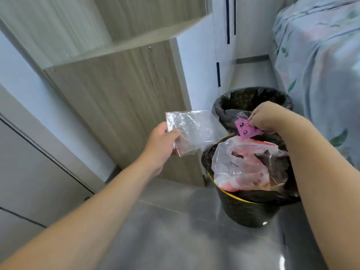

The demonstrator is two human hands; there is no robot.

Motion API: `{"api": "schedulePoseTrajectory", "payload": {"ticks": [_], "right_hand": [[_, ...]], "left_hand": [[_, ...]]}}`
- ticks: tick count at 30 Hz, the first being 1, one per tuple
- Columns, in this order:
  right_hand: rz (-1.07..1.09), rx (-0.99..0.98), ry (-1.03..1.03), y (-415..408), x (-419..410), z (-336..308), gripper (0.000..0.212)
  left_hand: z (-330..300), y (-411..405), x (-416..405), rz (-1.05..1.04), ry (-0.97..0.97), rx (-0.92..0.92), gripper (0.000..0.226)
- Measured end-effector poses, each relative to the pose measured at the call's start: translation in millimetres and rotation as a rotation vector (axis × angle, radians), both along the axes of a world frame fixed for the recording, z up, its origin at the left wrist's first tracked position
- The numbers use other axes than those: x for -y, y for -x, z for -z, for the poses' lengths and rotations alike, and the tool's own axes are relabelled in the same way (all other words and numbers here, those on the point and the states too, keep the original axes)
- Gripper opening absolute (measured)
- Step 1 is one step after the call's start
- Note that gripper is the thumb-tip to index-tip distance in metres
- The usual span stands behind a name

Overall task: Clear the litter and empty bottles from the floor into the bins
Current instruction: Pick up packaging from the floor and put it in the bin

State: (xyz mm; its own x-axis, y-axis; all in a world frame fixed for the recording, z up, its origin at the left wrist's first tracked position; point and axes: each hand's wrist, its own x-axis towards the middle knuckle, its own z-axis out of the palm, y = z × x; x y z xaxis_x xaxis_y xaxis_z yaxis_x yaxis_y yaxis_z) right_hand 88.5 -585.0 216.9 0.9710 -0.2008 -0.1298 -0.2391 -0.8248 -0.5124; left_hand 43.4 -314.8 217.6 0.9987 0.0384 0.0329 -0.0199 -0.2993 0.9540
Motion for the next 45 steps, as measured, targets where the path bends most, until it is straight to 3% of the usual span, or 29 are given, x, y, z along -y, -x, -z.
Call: {"api": "schedulePoseTrajectory", "payload": {"ticks": [5, 10, 15, 17, 20, 22, 24, 27, 31, 34, 37, 40, 45], "right_hand": [[0.116, -0.101, -0.075, 14, 24, 38, 0.010], [0.224, -0.154, -0.054, 24, 51, 50, 0.014], [0.265, -0.293, -0.337, 23, 73, 47, 0.011], [0.236, -0.298, -0.412, 26, 75, 45, 0.018], [0.235, -0.271, -0.365, 31, 72, 39, 0.007], [0.231, -0.234, -0.329, 29, 73, 41, 0.025], [0.231, -0.217, -0.301, 28, 74, 40, 0.030], [0.218, -0.191, -0.219, 27, 77, 32, 0.030], [0.221, -0.246, -0.086, 27, 84, 20, 0.027], [0.191, -0.281, -0.035, 24, 96, 19, 0.020], [0.200, -0.362, -0.222, 29, 103, 12, 0.018], [0.185, -0.468, -0.365, 38, 100, 4, 0.025], [0.111, -0.653, -0.341, 42, 81, 14, 0.031]], "left_hand": [[-8, -11, 55, 0.104, -0.114, -0.075, 0.009], [-16, -6, 99, 0.362, -0.501, -0.112, 0.004], [-4, 1, 132, 0.563, -0.658, -0.267, 0.019], [2, 2, 144, 0.549, -0.840, -0.143, 0.009], [13, 1, 156, 0.538, -1.061, 0.018, 0.011], [17, 4, 160, 0.522, -1.150, 0.109, 0.012], [16, 10, 161, 0.448, -1.197, 0.294, 0.018], [12, 19, 155, 0.349, -1.208, 0.588, 0.015], [14, 32, 147, 0.377, -1.148, 0.735, 0.012], [23, 33, 147, 0.432, -1.107, 0.520, 0.010], [31, 27, 148, 0.461, -1.054, 0.283, 0.016], [26, 15, 141, 0.384, -0.949, 0.180, 0.021], [6, 5, 121, 0.276, -0.841, 0.049, 0.014]]}}
